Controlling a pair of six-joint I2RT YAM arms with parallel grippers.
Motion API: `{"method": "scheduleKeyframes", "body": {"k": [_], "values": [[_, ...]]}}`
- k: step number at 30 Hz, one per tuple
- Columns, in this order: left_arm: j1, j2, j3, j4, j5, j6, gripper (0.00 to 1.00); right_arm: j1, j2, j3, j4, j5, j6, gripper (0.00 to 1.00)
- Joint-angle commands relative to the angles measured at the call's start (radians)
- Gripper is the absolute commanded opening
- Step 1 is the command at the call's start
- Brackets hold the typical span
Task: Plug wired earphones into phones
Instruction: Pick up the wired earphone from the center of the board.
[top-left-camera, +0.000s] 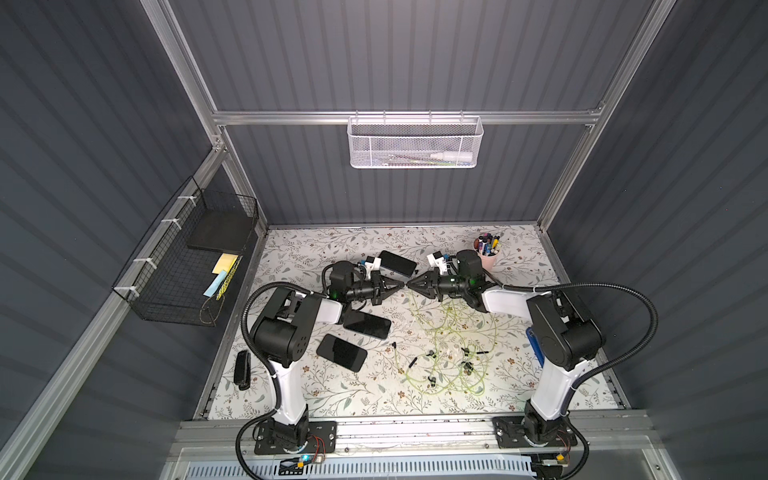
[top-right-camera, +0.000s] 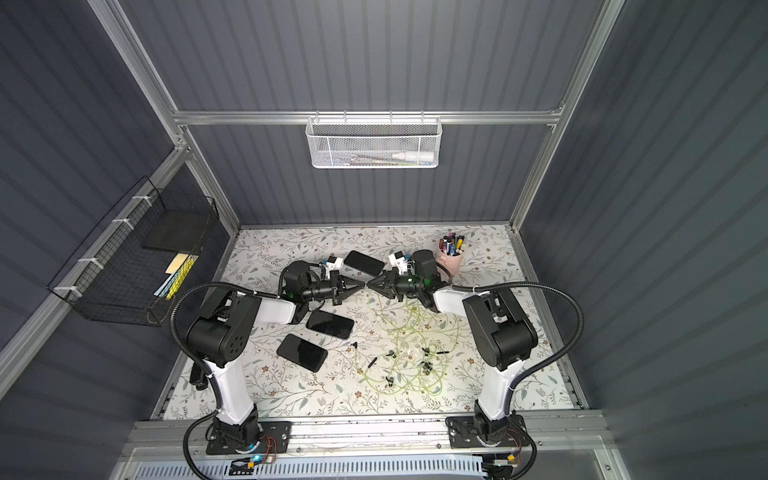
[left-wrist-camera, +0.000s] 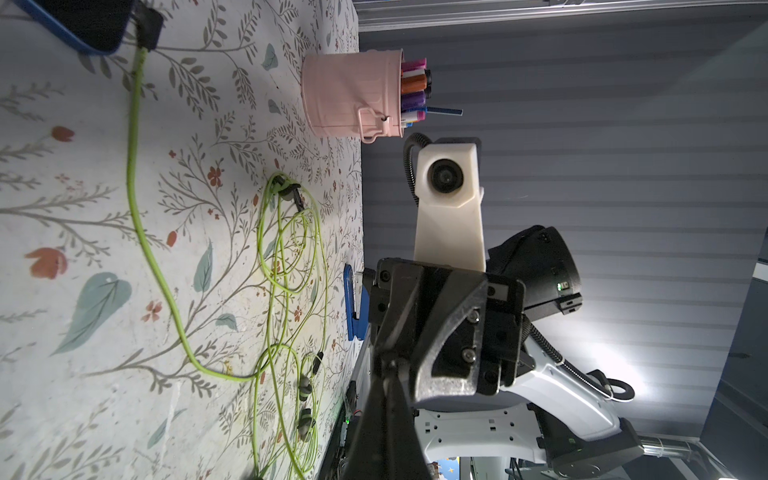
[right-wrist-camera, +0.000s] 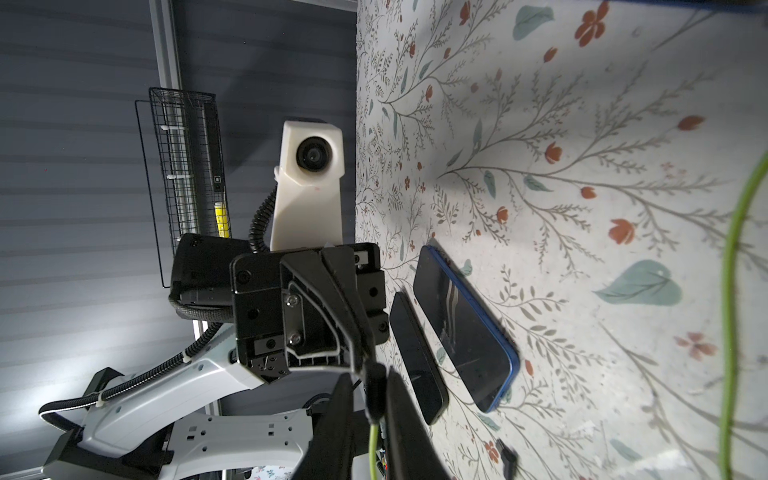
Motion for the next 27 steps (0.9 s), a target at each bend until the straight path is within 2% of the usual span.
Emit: {"method": "scheduleKeyframes", "body": {"k": [1, 4, 9, 16, 17, 21, 24, 27], "values": [[-0.015, -0.014, 0.024, -0.023, 0.021, 0.028, 0.0, 0.004, 0.001, 0.011, 0.004, -0.014, -0.022, 0.12], [-0.016, -0.014, 0.026, -0.03, 0.021, 0.031, 0.0, 0.004, -0.003, 0.012, -0.009, -0.013, -0.03, 0.07], [-0.016, -0.02, 0.031, -0.064, 0.017, 0.046, 0.0, 0.004, -0.01, 0.012, -0.029, -0.007, -0.048, 0.05], [-0.016, -0.066, 0.073, -0.31, -0.002, 0.179, 0.0, 0.004, -0.02, 0.004, -0.04, -0.001, -0.057, 0.04], [-0.016, -0.072, 0.08, -0.337, -0.006, 0.198, 0.02, 0.004, -0.021, 0.001, -0.04, 0.002, -0.058, 0.04], [-0.016, -0.078, 0.089, -0.361, -0.01, 0.212, 0.01, 0.005, -0.024, -0.003, -0.035, 0.001, -0.054, 0.04], [-0.017, -0.072, 0.093, -0.356, -0.012, 0.21, 0.0, 0.009, -0.02, 0.001, -0.034, -0.005, -0.051, 0.06], [-0.019, -0.072, 0.093, -0.351, -0.016, 0.206, 0.0, 0.012, -0.014, -0.001, -0.014, -0.008, -0.038, 0.17]]}}
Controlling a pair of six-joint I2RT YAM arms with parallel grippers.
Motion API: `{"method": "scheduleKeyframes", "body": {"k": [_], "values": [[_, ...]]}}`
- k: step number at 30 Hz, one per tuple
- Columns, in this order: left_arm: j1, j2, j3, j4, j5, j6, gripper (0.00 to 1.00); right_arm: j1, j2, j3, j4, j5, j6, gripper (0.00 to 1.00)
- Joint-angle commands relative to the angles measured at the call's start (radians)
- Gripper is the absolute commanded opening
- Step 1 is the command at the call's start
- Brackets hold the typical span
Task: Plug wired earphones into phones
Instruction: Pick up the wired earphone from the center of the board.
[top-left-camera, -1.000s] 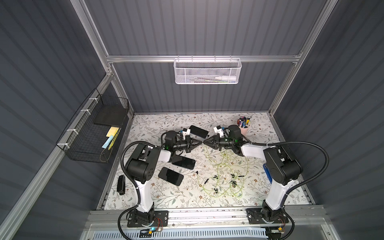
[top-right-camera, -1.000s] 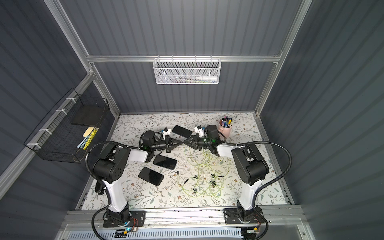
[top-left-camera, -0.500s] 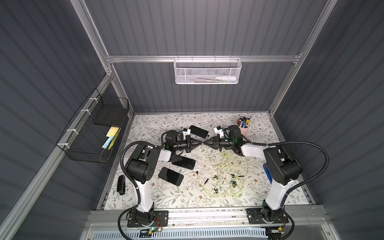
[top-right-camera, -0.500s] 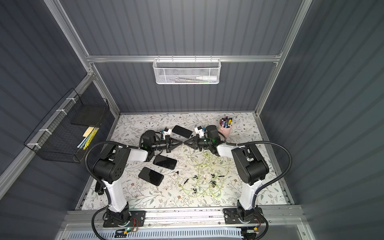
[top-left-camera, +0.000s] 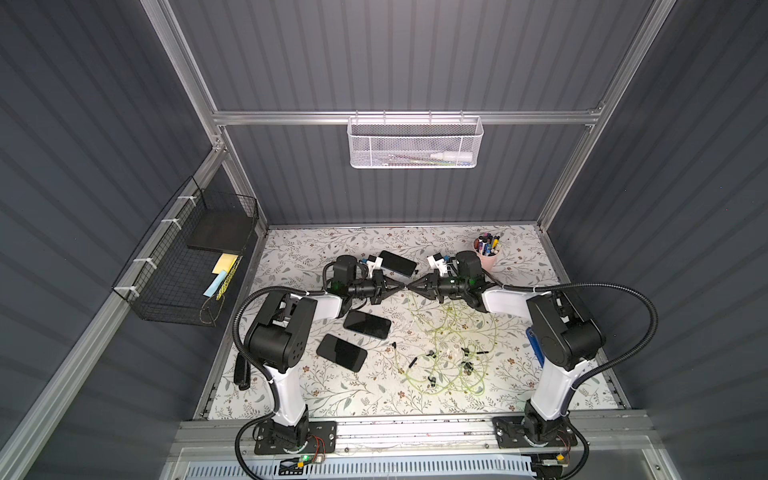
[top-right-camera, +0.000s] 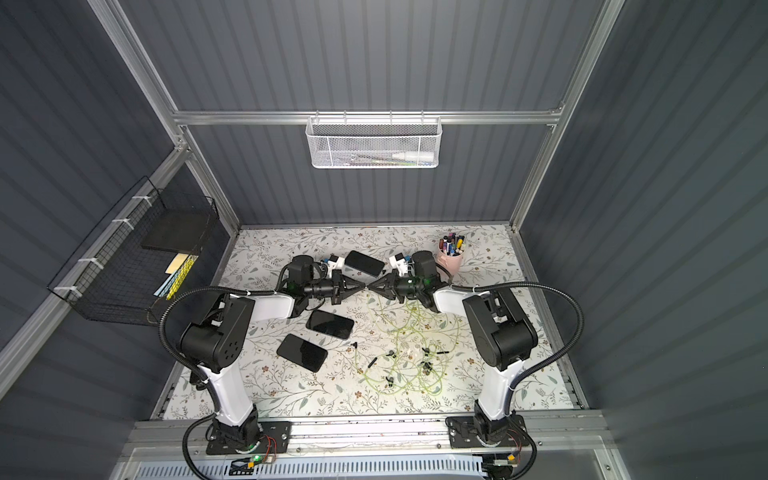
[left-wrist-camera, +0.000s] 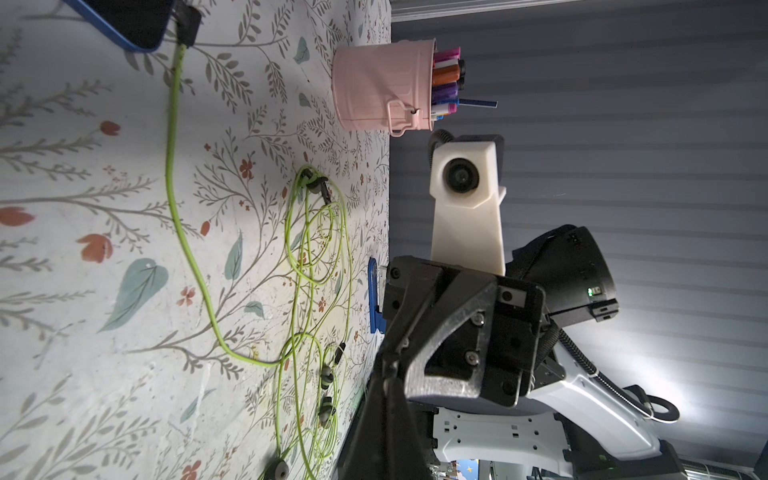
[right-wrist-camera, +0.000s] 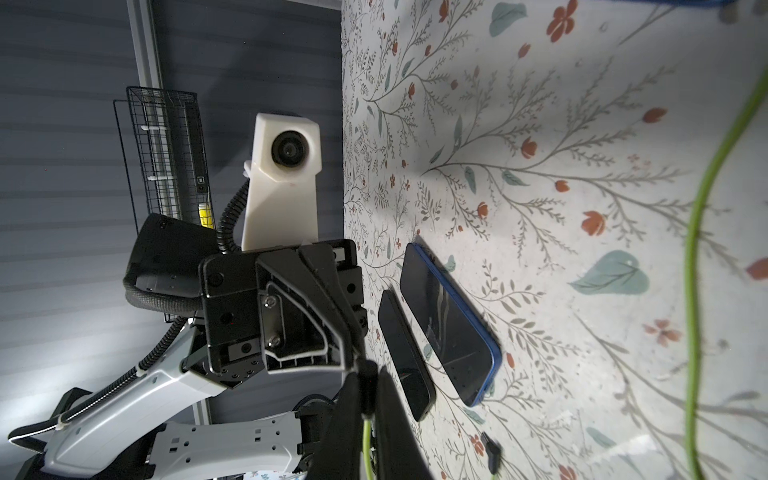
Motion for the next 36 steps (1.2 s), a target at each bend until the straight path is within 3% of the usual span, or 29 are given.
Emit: {"method": "scheduleKeyframes", "body": {"k": [1, 5, 27, 32, 36], "values": [[-0.011, -0.02, 0.023, -0.031, 0.0, 0.03, 0.0, 0.013, -0.013, -0.001, 0.037, -0.023, -0.002, 0.2], [-0.012, -0.023, 0.018, -0.029, -0.001, 0.029, 0.0, 0.016, -0.004, -0.001, 0.051, -0.025, 0.009, 0.22], [-0.016, -0.016, 0.014, -0.026, -0.013, 0.024, 0.0, 0.023, -0.01, -0.001, 0.021, -0.012, -0.009, 0.06], [-0.01, -0.063, 0.045, -0.239, -0.063, 0.106, 0.35, 0.02, -0.026, -0.007, -0.009, 0.011, -0.033, 0.05], [-0.002, -0.139, 0.155, -0.7, -0.236, 0.27, 0.61, 0.006, -0.055, -0.032, -0.028, 0.036, -0.051, 0.05]]}}
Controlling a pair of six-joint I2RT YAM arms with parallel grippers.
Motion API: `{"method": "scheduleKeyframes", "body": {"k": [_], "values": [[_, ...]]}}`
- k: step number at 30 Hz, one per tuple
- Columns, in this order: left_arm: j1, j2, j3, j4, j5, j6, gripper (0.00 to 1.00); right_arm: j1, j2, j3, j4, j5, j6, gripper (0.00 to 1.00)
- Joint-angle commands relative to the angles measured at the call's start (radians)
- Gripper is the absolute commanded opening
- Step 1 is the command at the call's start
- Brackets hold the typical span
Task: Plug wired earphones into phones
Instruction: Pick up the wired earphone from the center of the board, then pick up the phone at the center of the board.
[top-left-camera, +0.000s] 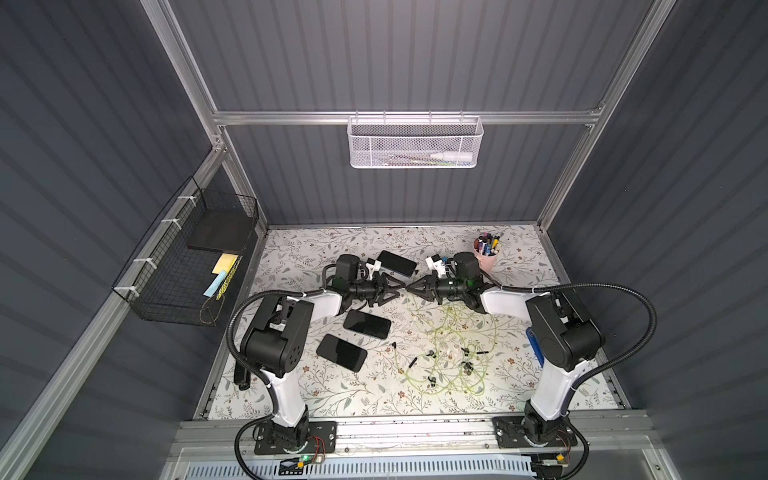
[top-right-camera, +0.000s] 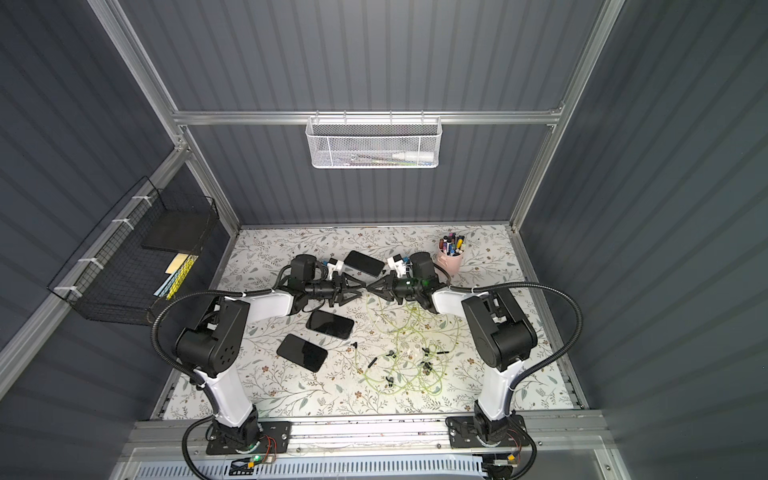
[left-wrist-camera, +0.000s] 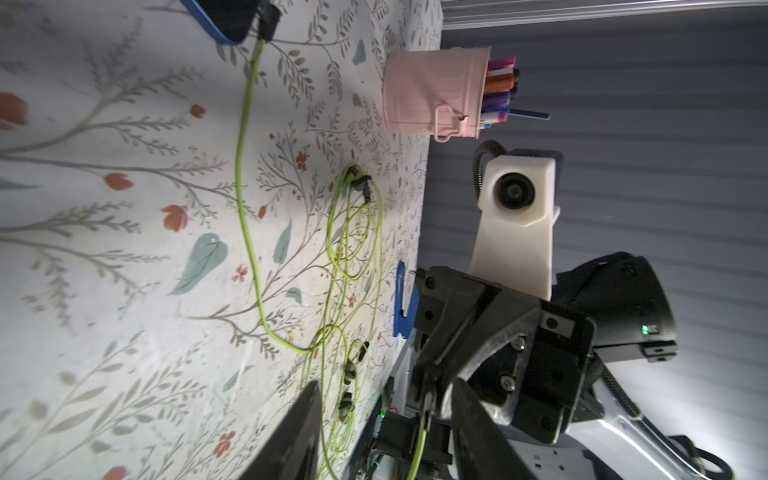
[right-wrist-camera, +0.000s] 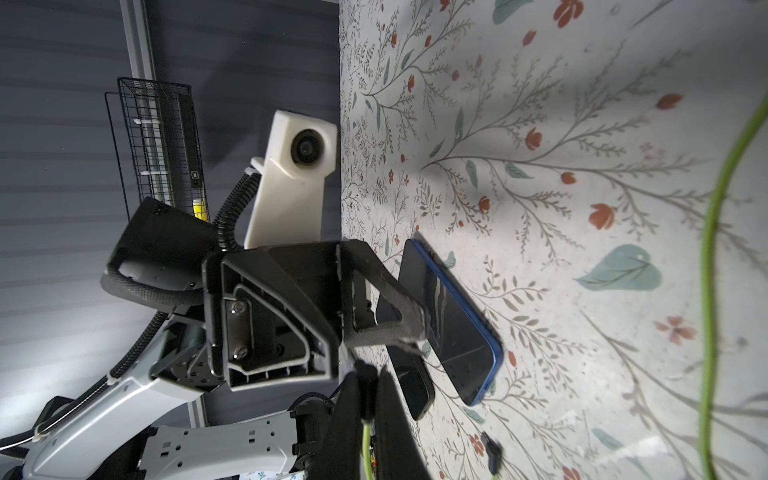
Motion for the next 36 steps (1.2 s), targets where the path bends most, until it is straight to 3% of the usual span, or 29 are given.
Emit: {"method": "scheduleKeyframes", "body": {"k": [1, 3, 7, 10, 13, 18, 30, 36], "values": [[0.005, -0.092, 0.128, -0.477, -0.192, 0.145, 0.66, -0.011, -0.062, -0.024, -0.063, 0.041, -0.063, 0.05], [0.006, -0.119, 0.178, -0.671, -0.352, 0.134, 0.74, -0.013, -0.101, -0.018, -0.196, 0.103, -0.154, 0.05], [0.006, -0.215, 0.149, -0.887, -0.651, -0.074, 0.84, -0.009, -0.172, 0.004, -0.469, 0.288, -0.333, 0.05], [0.004, -0.307, 0.059, -0.895, -0.762, -0.257, 0.89, 0.003, -0.208, 0.037, -0.644, 0.426, -0.443, 0.05], [-0.003, -0.331, 0.031, -0.929, -0.818, -0.355, 0.93, 0.008, -0.237, 0.034, -0.695, 0.467, -0.494, 0.06], [-0.058, -0.213, 0.138, -1.089, -0.854, -0.396, 0.94, 0.01, -0.238, 0.012, -0.691, 0.447, -0.525, 0.06], [-0.163, -0.067, 0.182, -1.055, -0.865, -0.584, 0.93, 0.009, -0.272, -0.039, -0.656, 0.431, -0.543, 0.06], [-0.177, -0.004, 0.215, -1.051, -0.883, -0.59, 0.93, 0.009, -0.274, -0.048, -0.648, 0.415, -0.553, 0.06]]}}
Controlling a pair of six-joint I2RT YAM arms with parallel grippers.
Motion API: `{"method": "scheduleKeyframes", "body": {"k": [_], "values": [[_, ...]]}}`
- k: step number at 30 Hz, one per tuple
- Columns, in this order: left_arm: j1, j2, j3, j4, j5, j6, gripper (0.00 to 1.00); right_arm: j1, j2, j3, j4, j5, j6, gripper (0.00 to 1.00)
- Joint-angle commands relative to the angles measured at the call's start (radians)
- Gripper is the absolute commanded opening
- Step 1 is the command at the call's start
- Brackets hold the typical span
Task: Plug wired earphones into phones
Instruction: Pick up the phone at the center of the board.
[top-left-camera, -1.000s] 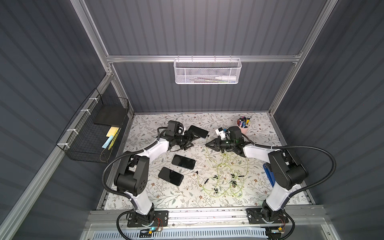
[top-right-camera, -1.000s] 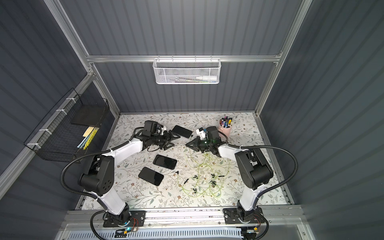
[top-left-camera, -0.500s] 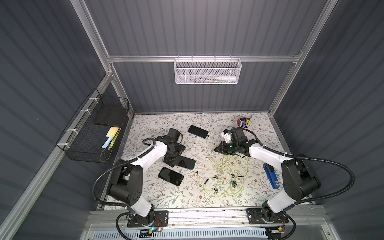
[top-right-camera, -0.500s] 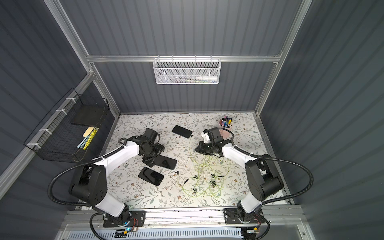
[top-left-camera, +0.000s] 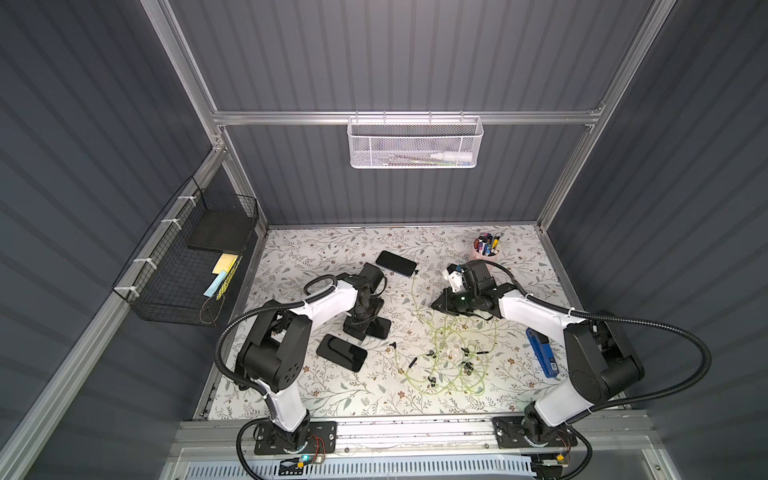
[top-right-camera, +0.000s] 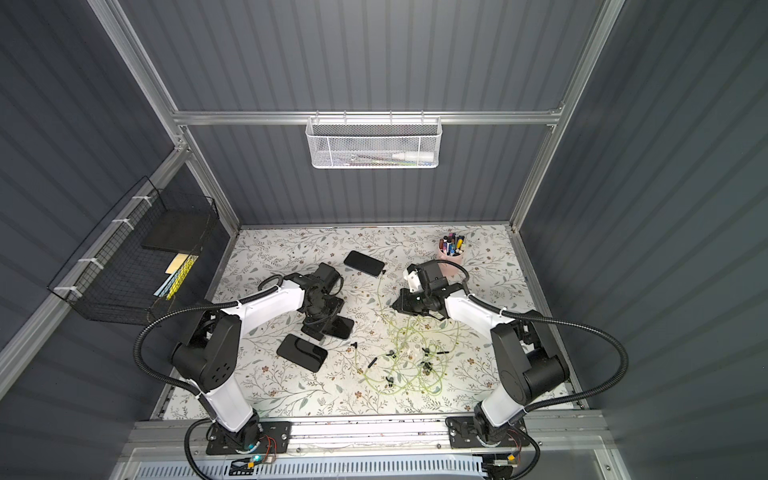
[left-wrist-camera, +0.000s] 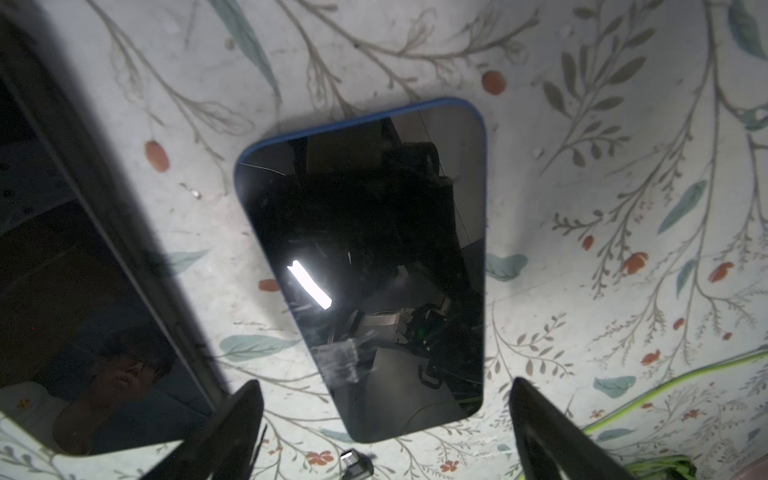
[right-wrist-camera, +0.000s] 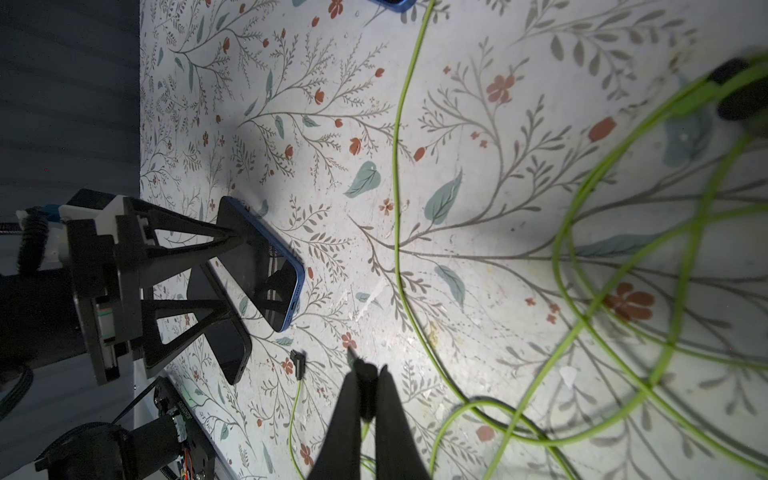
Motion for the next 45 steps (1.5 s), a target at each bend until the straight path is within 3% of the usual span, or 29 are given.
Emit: {"method": "scheduleKeyframes", "body": {"k": [1, 8, 14, 24, 35, 45], "values": [[-0.009, 0.042, 0.028, -0.034, -0.037, -0.031, 0.93, 0.005, -0.024, -0.015, 0.001, -0.01, -0.021, 0.06], [-0.014, 0.087, 0.034, -0.014, -0.042, -0.033, 0.92, 0.004, -0.037, -0.038, 0.013, -0.017, -0.02, 0.06], [-0.015, 0.123, -0.009, 0.017, -0.002, -0.128, 0.85, 0.006, -0.048, -0.07, 0.062, -0.09, -0.031, 0.07], [-0.015, 0.188, 0.019, 0.019, -0.003, -0.113, 0.74, 0.009, -0.108, -0.114, 0.055, -0.143, -0.089, 0.07], [0.029, -0.032, -0.008, 0.037, 0.017, -0.08, 0.54, 0.091, -0.163, -0.171, 0.174, -0.141, -0.024, 0.05], [0.08, -0.185, -0.033, 0.174, 0.22, -0.115, 0.32, 0.212, -0.17, -0.234, 0.437, 0.089, 0.05, 0.04]]}}
